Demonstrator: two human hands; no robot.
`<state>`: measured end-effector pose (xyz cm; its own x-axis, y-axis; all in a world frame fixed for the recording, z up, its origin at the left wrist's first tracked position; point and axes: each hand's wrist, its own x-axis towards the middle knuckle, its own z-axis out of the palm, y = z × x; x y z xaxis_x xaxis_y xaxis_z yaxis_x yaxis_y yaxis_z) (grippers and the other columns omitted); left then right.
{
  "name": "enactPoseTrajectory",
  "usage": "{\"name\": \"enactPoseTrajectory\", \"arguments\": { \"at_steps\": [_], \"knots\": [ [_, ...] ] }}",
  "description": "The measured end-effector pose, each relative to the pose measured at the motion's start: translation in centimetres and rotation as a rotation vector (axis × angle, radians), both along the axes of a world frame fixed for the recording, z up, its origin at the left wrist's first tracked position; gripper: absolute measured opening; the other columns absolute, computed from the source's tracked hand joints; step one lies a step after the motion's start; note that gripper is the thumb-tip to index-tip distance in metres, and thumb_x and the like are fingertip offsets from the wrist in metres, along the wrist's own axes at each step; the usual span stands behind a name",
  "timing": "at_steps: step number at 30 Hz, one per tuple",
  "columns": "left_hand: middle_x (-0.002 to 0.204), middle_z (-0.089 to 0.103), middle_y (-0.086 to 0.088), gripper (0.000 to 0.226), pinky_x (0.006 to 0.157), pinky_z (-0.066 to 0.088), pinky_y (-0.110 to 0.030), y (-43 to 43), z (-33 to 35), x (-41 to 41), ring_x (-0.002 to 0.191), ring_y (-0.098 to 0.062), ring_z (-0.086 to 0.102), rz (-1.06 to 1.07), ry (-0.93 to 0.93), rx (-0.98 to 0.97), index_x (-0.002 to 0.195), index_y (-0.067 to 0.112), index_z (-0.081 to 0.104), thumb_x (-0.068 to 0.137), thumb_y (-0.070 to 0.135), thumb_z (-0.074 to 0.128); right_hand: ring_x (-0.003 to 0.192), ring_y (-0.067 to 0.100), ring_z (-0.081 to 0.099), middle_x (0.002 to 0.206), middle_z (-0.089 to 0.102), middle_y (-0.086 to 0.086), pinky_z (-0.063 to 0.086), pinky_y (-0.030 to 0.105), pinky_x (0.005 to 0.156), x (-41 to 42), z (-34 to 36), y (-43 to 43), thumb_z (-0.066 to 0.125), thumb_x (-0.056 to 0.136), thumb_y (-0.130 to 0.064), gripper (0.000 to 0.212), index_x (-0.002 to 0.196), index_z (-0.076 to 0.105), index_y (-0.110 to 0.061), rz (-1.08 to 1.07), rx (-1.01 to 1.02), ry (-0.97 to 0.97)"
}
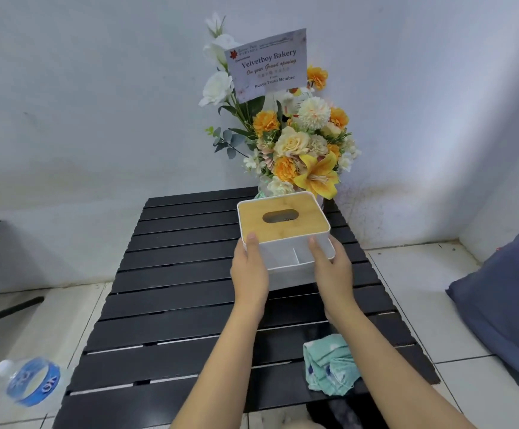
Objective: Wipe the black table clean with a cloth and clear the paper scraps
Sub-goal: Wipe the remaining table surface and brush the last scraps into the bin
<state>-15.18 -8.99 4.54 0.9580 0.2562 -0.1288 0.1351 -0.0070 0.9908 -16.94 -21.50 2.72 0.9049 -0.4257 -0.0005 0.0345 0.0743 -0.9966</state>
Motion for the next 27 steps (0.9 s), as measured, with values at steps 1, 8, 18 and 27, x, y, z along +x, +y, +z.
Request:
{"name": "enactPoseTrajectory", "arguments": {
  "at_steps": [1,8,18,27],
  "knots": [
    [0.103,0.065,0.001,0.040,0.088,0.049,-0.037,1.4,0.3,0.3,0.098,-0.018,0.061,0.027,-0.006,0.011,0.108,0.023,0.060,0.099,0.050,0.033,0.097,0.001,0.062,0.109,0.067,-0.011,0.046,0.014,0.071,0.3,0.2,1.2,0.061,0.092,-0.039,0.032,0.123,0.058,-0.028,0.070,-0.002,-0.009],
    [0.099,0.061,0.001,0.040,0.075,0.044,-0.032,9.5,-0.1,3.9,0.093,-0.018,0.057,0.179,0.030,-0.002,0.103,0.021,0.059,0.099,0.050,0.031,0.121,0.006,0.051,0.130,0.057,-0.013,0.044,0.029,0.099,5.8,-1.7,8.1,0.051,0.098,-0.037,0.041,0.139,0.045,-0.033,0.356,-0.012,0.032],
    [0.094,0.064,0.003,0.036,0.072,0.043,-0.030,13.2,-3.6,13.8,0.087,-0.016,0.058,0.278,0.038,-0.086,0.095,0.022,0.062,0.098,0.047,0.036,0.118,0.000,0.053,0.129,0.059,-0.012,0.044,0.016,0.089,17.0,-4.2,11.3,0.049,0.099,-0.037,0.043,0.141,0.045,-0.027,0.463,-0.060,0.015],
    [0.099,0.065,0.002,0.034,0.079,0.049,-0.034,13.1,-4.6,17.7,0.093,-0.018,0.062,0.285,0.026,-0.076,0.095,0.028,0.061,0.097,0.051,0.036,0.111,-0.003,0.053,0.126,0.059,-0.011,0.045,0.016,0.081,21.0,-4.4,11.4,0.049,0.098,-0.043,0.047,0.141,0.044,-0.024,0.454,-0.080,0.046]
  ]
}}
